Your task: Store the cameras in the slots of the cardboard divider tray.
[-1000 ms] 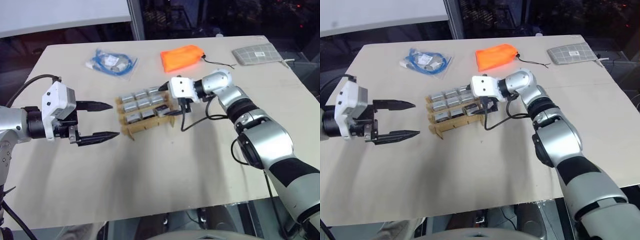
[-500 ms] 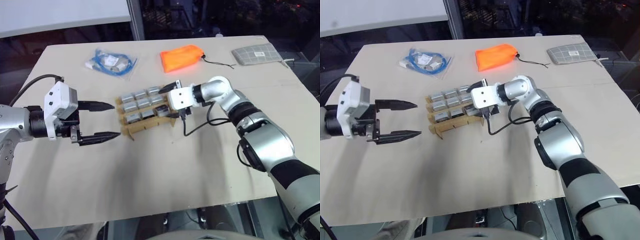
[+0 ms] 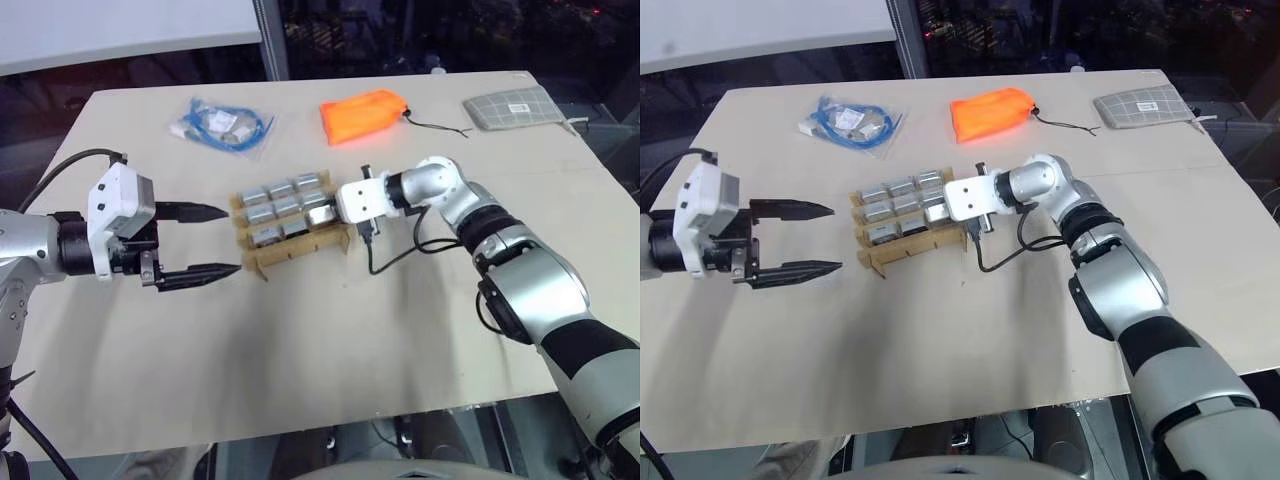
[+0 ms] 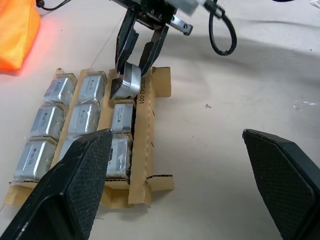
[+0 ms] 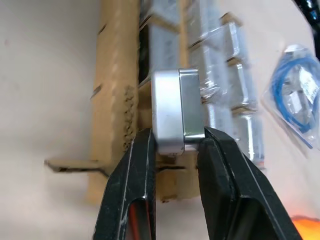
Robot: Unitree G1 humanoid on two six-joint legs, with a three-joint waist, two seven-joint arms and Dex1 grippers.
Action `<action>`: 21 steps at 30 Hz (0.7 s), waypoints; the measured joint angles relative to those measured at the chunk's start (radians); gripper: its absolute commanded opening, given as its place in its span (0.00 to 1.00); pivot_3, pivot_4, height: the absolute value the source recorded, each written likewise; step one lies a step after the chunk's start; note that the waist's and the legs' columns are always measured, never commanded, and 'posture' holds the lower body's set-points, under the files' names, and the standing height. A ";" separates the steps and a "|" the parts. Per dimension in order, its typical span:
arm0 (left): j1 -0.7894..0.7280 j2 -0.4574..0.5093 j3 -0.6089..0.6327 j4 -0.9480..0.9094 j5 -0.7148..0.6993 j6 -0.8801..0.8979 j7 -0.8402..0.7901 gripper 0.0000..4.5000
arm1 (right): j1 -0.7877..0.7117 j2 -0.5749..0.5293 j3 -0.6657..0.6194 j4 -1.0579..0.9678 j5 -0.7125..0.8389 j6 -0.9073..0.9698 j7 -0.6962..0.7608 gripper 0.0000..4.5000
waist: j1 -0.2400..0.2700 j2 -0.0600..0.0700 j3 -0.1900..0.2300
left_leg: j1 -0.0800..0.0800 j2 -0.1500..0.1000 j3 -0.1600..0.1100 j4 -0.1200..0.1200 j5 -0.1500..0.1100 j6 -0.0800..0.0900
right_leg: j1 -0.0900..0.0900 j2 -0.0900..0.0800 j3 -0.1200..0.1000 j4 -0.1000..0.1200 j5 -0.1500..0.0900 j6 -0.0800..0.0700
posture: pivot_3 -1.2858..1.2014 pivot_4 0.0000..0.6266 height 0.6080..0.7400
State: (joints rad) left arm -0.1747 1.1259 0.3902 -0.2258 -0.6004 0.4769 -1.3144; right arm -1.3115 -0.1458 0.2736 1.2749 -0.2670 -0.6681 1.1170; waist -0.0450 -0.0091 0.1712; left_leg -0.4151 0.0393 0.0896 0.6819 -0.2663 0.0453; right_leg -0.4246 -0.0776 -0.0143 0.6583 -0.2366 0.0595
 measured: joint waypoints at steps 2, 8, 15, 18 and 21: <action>-0.003 0.000 -0.001 0.003 0.000 0.000 0.000 0.97 | 0.000 0.002 -0.023 0.000 0.038 0.059 0.082 0.14 | 0.000 0.000 0.000 | 0.000 0.000 0.000 0.000 0.000 0.000 | 0.000 0.000 0.000 0.000 0.000 0.000 | 0.52 0.24 1.00; -0.008 0.001 -0.002 0.003 0.000 -0.001 0.000 0.97 | -0.034 0.006 -0.036 0.002 0.056 0.195 0.186 0.14 | 0.000 0.000 0.000 | 0.000 0.000 0.000 0.000 0.000 0.000 | 0.000 0.000 0.000 0.000 0.000 0.000 | 0.52 0.24 1.00; 0.018 0.002 0.013 -0.011 0.000 0.004 0.002 0.97 | -0.091 0.034 0.009 0.027 -0.011 0.228 0.142 0.14 | -0.001 0.000 0.000 | 0.000 0.000 0.000 0.000 0.000 0.000 | 0.000 0.000 0.000 0.000 0.000 0.000 | 0.52 0.24 1.00; 0.052 0.002 0.047 -0.039 -0.001 0.018 0.009 0.97 | -0.093 0.049 0.028 0.044 -0.044 0.230 0.097 0.14 | 0.000 0.000 0.000 | 0.000 0.000 0.000 0.000 0.000 0.000 | 0.000 0.000 0.000 0.000 0.000 0.000 | 0.52 0.24 1.00; 0.074 0.002 0.067 -0.051 -0.002 0.026 0.012 0.97 | -0.094 0.051 0.042 0.044 -0.061 0.226 0.078 0.14 | -0.003 0.000 0.000 | 0.000 0.000 0.000 0.000 0.000 0.000 | 0.000 0.000 0.000 0.000 0.000 0.000 | 0.52 0.24 1.00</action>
State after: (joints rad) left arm -0.1006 1.1280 0.4570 -0.2770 -0.6021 0.5032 -1.3029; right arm -1.4053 -0.0947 0.3159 1.3189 -0.3285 -0.4425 1.1949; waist -0.0477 -0.0092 0.1712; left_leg -0.4151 0.0393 0.0892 0.6819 -0.2664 0.0453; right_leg -0.4250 -0.0777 -0.0142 0.6583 -0.2367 0.0594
